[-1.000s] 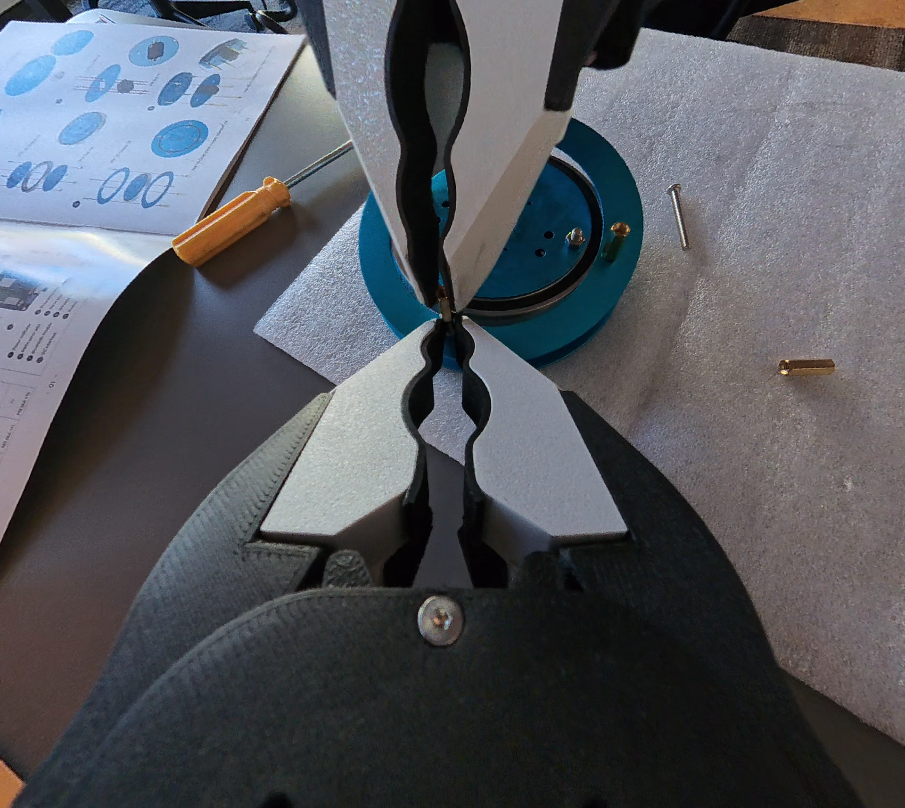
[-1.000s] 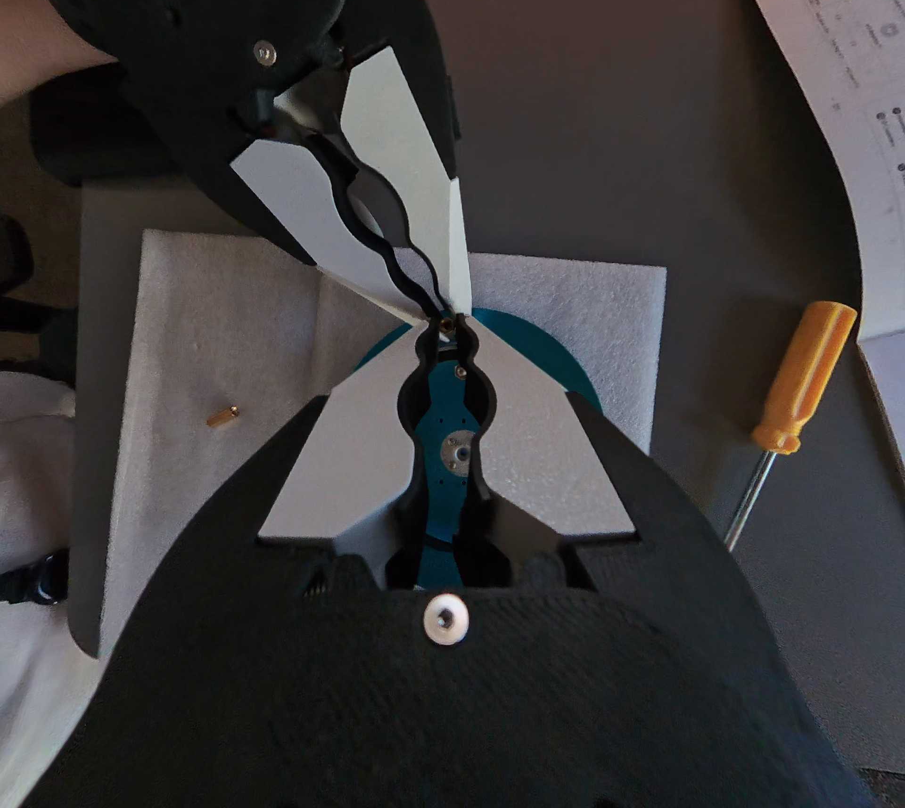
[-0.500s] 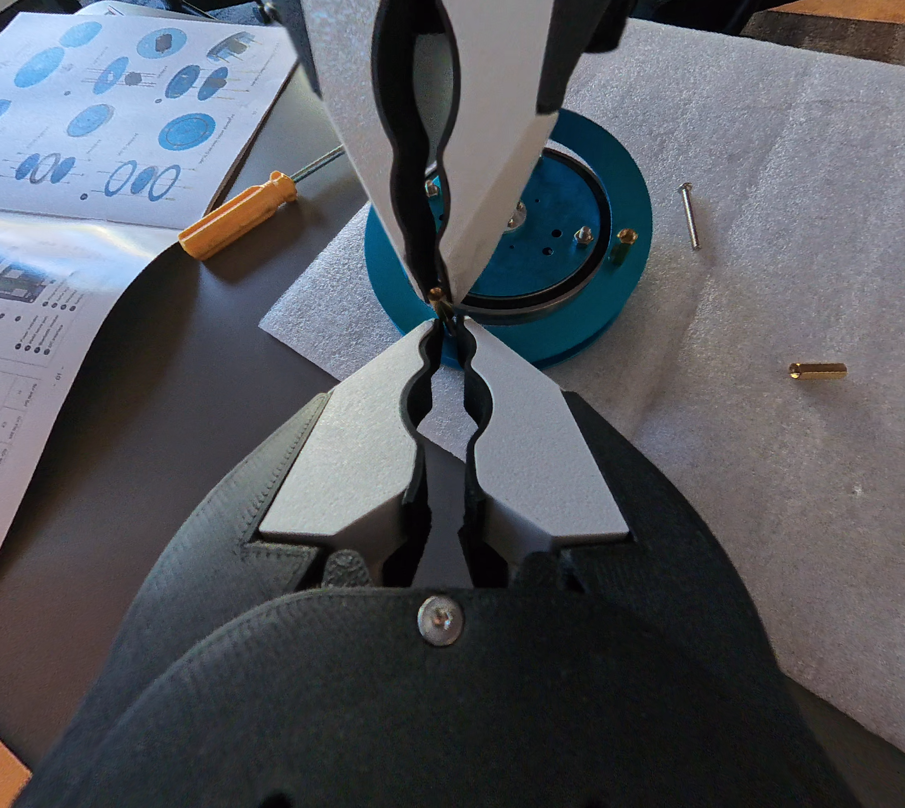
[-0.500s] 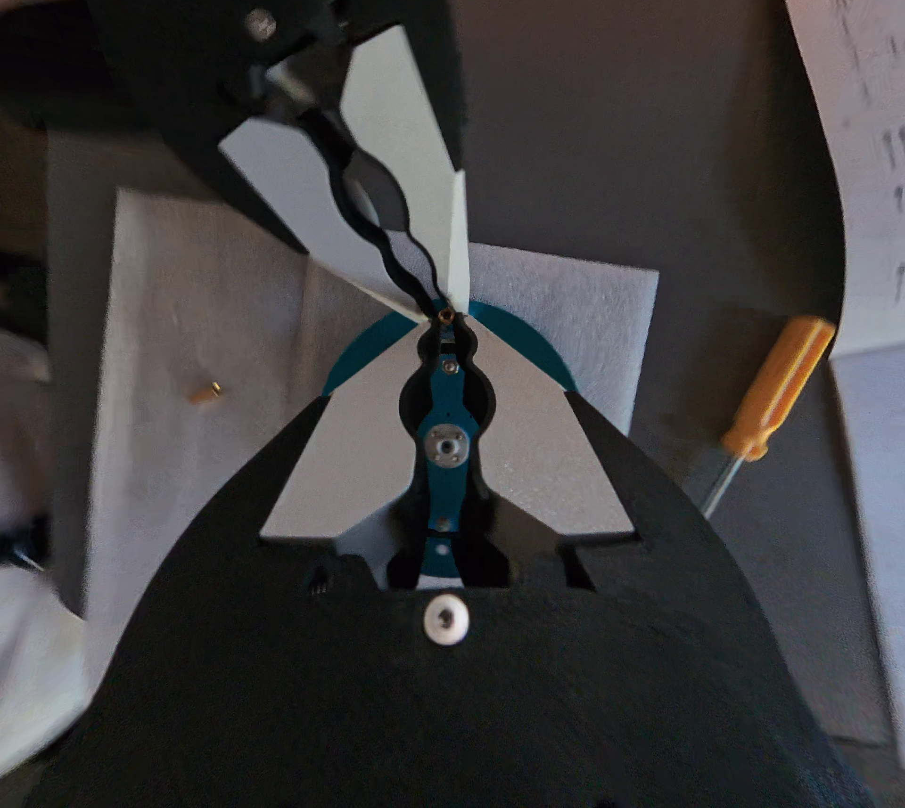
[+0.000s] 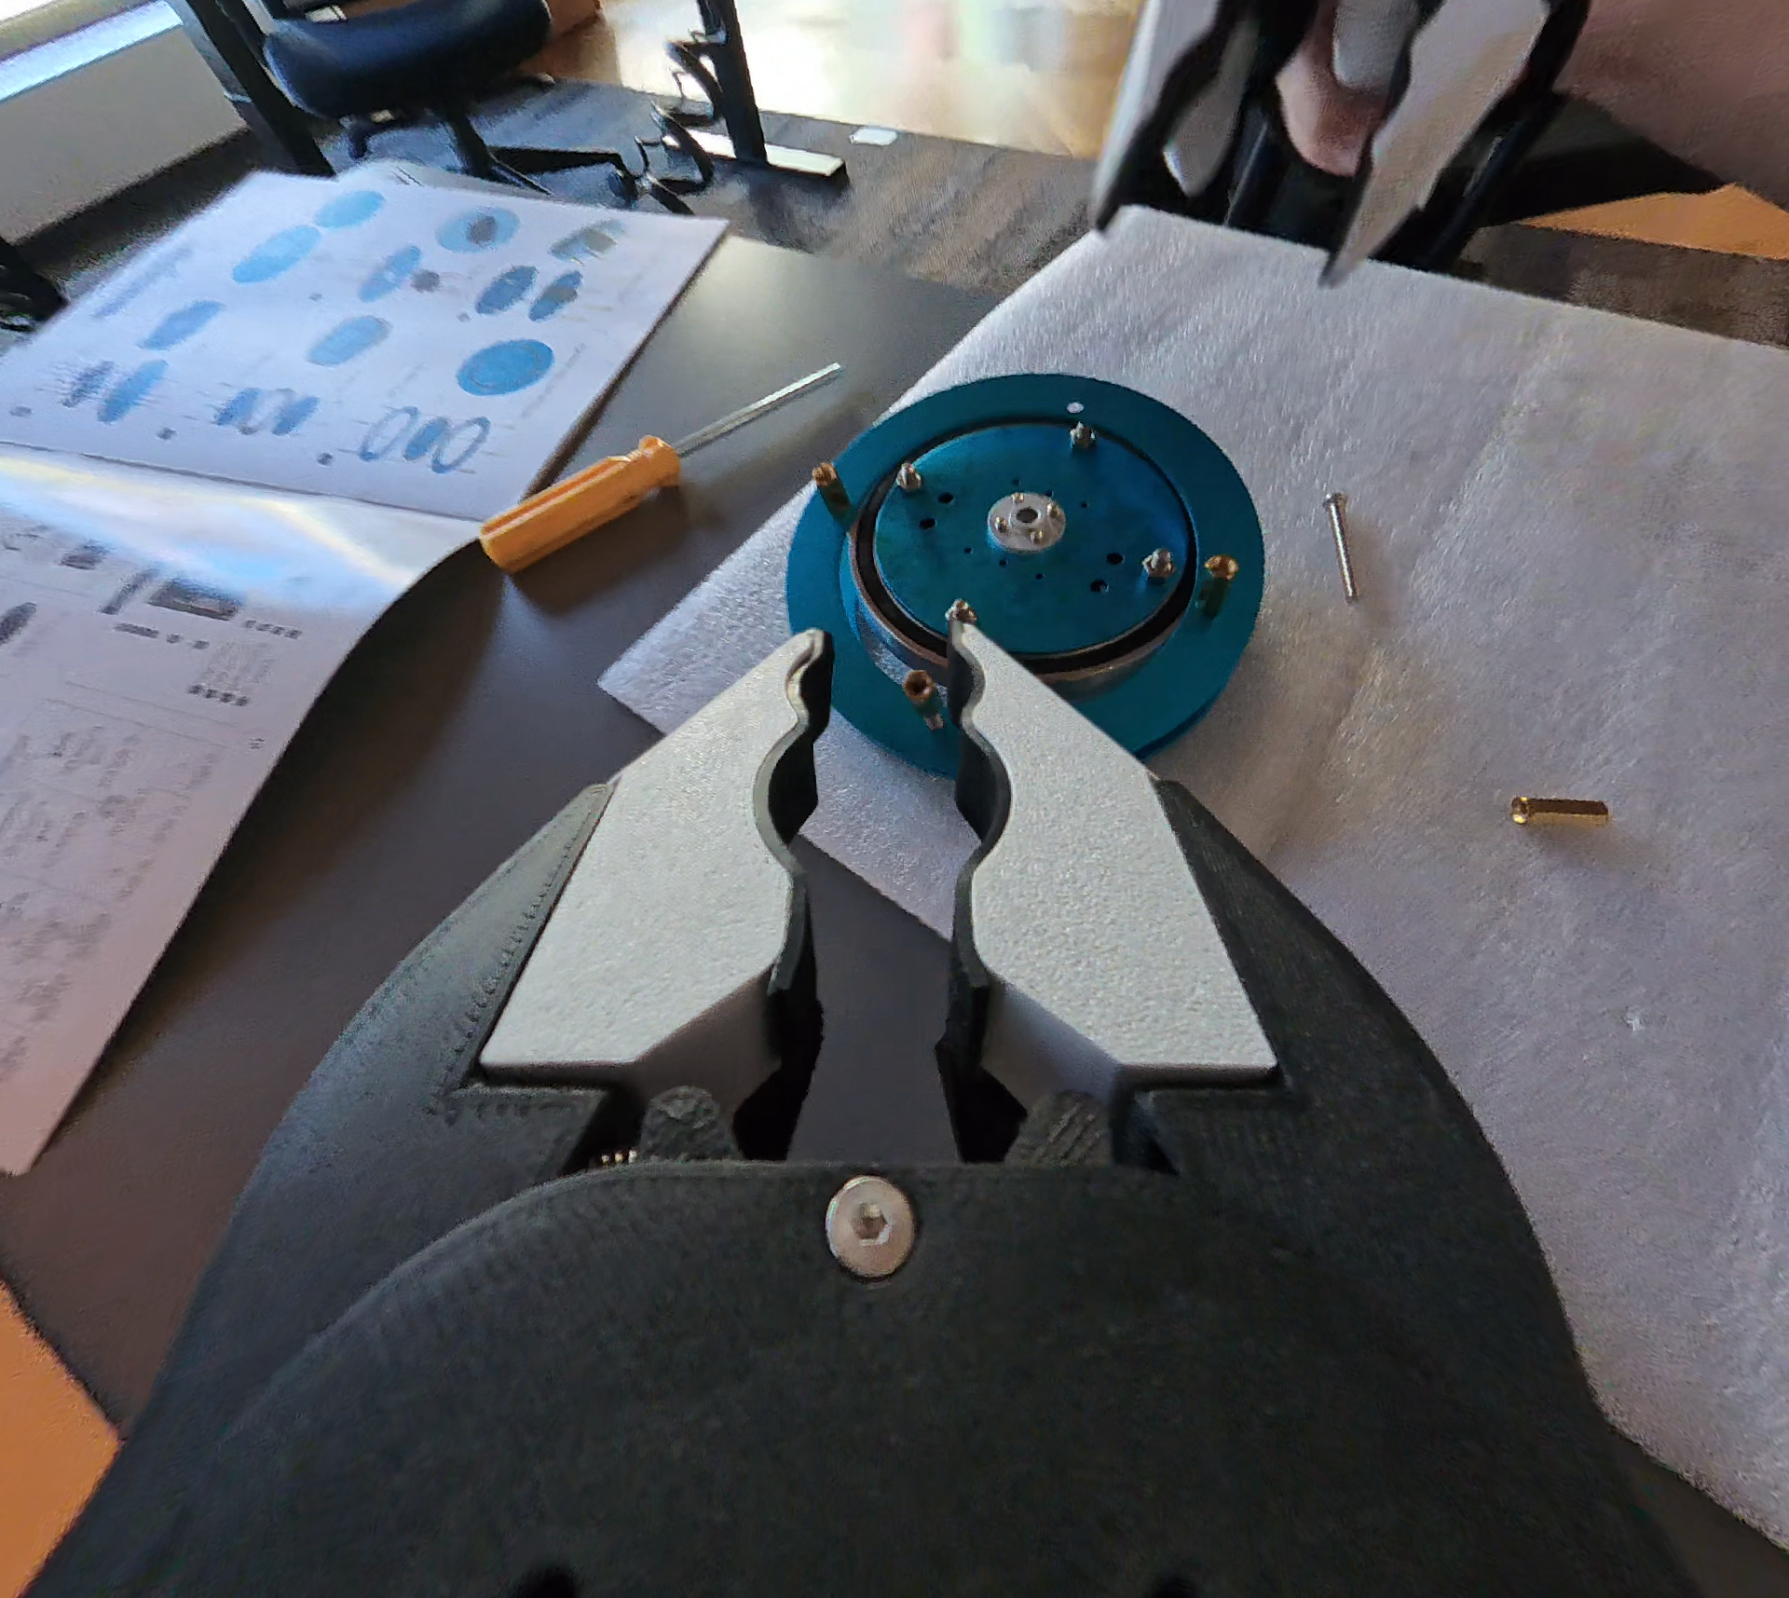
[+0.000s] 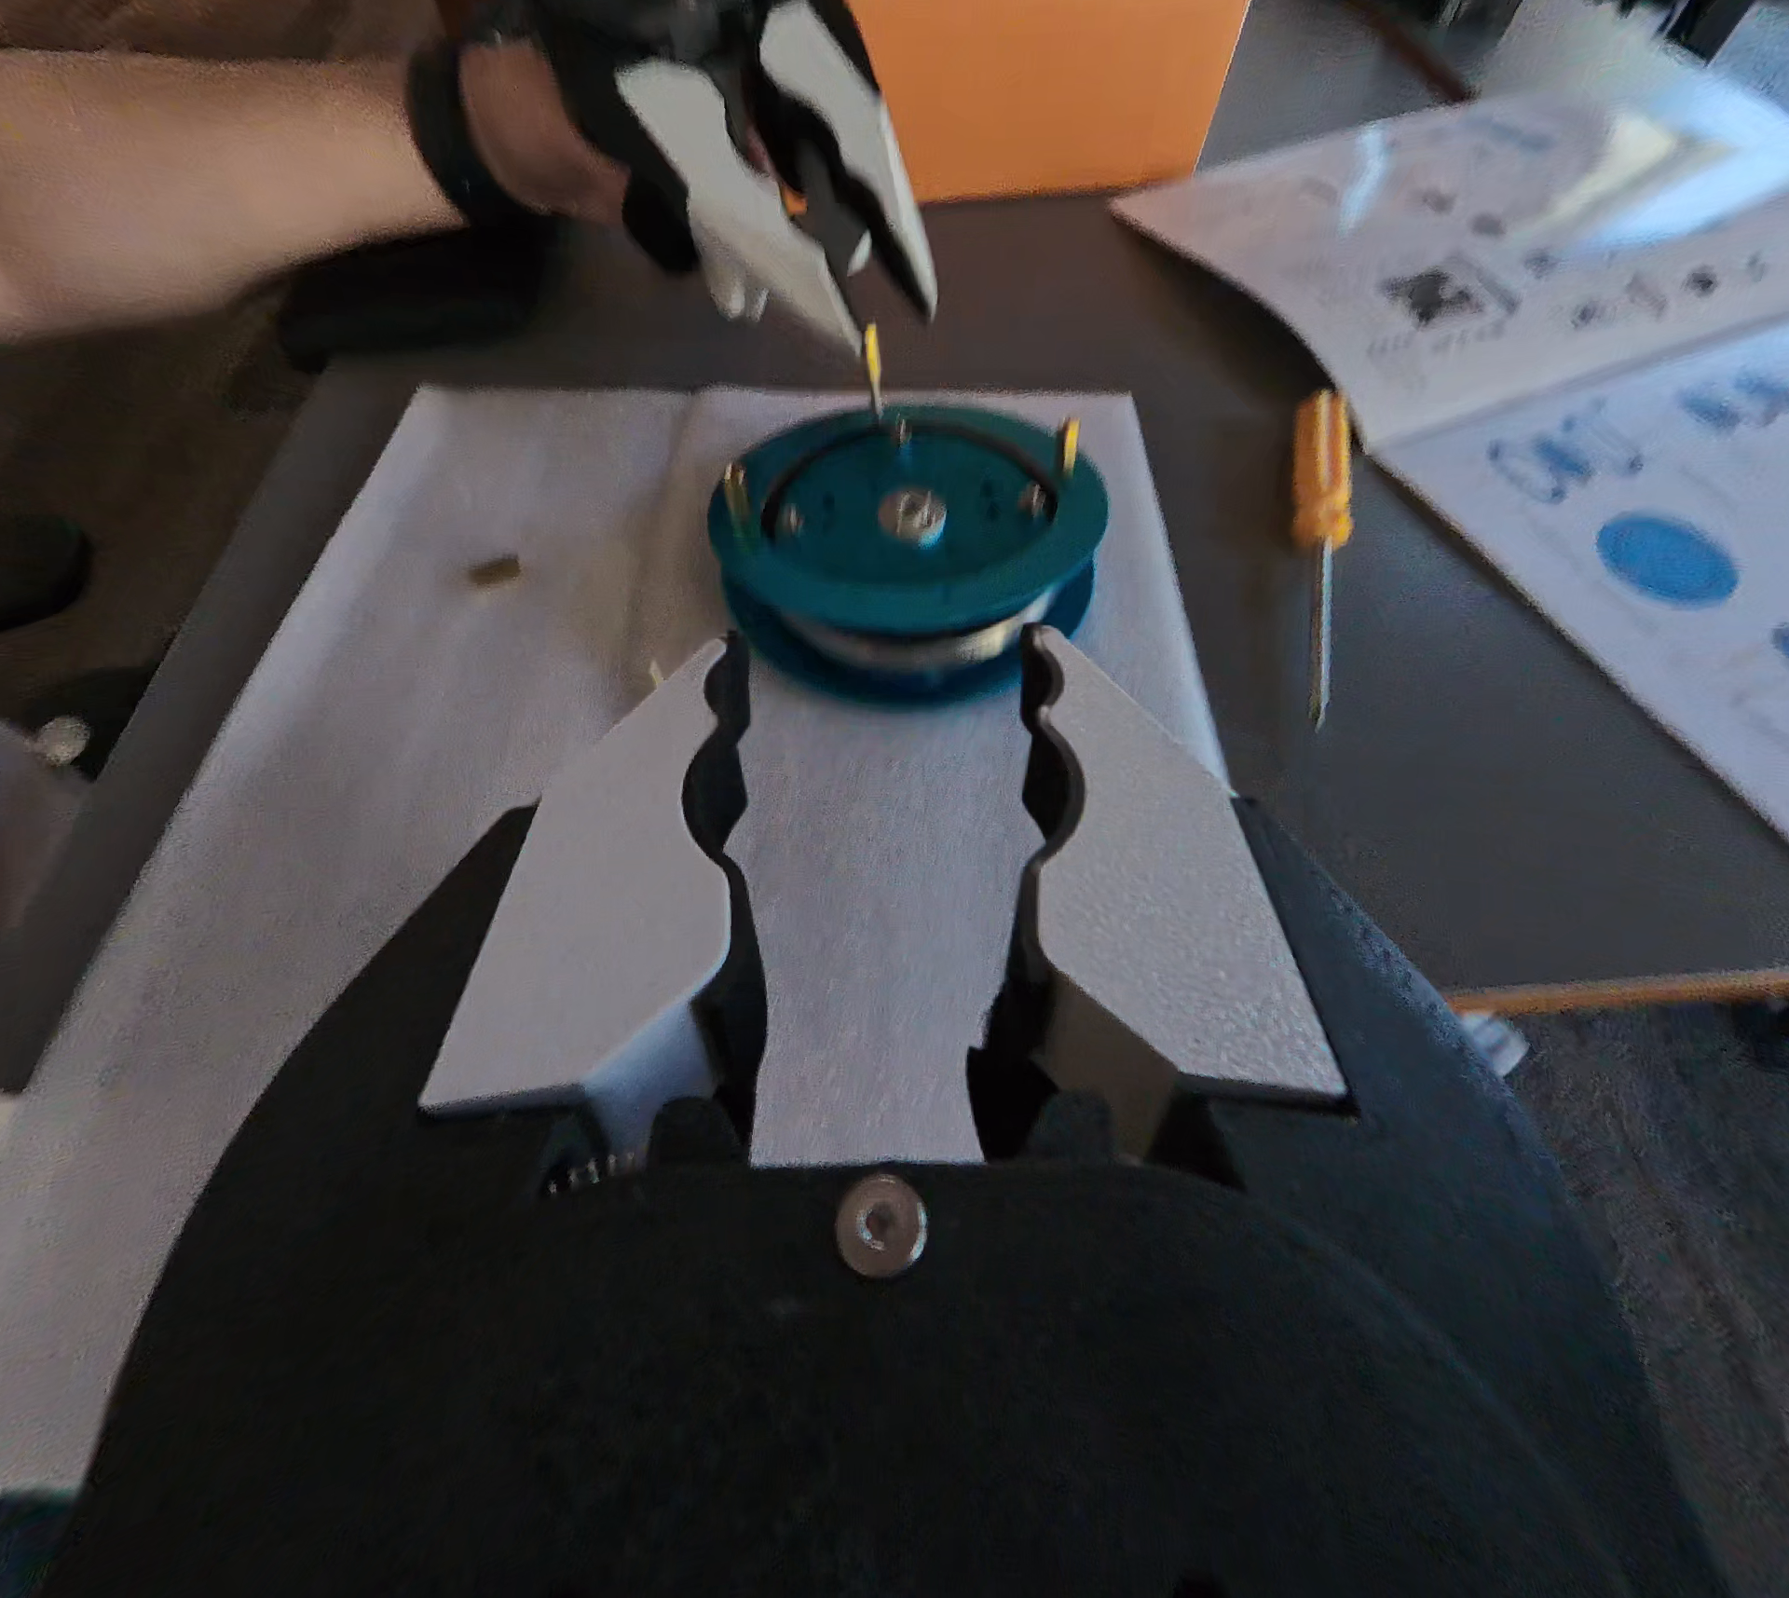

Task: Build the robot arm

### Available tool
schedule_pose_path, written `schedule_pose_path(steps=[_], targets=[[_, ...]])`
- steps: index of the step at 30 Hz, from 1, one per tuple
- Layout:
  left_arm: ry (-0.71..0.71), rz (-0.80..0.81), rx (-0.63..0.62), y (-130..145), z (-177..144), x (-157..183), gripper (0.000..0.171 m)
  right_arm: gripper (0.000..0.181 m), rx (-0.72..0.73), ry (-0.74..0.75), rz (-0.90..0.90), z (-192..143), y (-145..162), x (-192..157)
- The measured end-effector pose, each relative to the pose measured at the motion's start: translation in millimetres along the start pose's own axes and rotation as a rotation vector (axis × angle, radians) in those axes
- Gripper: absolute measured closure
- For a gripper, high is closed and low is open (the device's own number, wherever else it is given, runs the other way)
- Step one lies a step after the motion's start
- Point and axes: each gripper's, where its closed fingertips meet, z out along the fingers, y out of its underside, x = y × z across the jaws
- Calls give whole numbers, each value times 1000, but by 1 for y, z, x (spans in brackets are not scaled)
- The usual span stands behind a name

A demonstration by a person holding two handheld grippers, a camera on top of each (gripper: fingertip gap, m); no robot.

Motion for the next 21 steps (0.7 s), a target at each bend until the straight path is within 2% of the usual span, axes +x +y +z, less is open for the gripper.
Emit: schedule_pose_path(steps=[3, 6, 10, 13, 17, 21], targets=[[-34, 8, -3, -3, -7, 1, 151, 128, -2, -57, 114, -9, 22, -7], [-63, -45, -20, -8, -14, 17, 147, 137, -35, -72, 192, -10, 34, -2], [-191, -111, -46, -9, -25, 42, 145, 139, -43, -137, 255, -4, 31, 0], [-292, -144, -76, -3, -28, 55, 145, 141, -49, -120, 204, 3, 29, 9], [-383, -228, -151, 1, -30, 40, 148, 145, -21, -122, 197, 12, 23, 19], [-409, -325, -217, -2, -30, 7, 150, 151, 58, -197, 213, 17, -3, 10]])
